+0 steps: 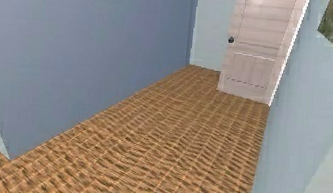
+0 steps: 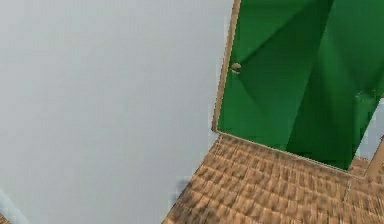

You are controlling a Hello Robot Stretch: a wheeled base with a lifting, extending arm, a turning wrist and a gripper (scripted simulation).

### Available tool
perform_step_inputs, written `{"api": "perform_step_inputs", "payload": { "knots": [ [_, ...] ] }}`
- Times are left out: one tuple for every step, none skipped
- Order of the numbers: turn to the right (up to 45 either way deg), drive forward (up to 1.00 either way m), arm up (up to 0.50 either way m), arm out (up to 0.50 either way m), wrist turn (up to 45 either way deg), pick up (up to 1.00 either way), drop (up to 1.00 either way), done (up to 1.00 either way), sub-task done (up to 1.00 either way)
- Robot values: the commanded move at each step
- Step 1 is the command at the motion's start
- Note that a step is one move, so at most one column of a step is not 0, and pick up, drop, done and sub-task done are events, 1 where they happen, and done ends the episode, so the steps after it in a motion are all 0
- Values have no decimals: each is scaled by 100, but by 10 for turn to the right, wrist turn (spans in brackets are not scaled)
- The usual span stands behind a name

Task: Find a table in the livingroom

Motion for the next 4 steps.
{"api": "perform_step_inputs", "payload": {
  "knots": [
    [0, 40, 0, 0, 0, 0, 0, 0, 0],
    [90, 0, 0, 0, 0, 0, 0, 0, 0],
    [0, 100, 0, 0, 0, 0, 0, 0, 0],
    [0, 100, 0, 0, 0, 0, 0, 0, 0]
  ]
}}
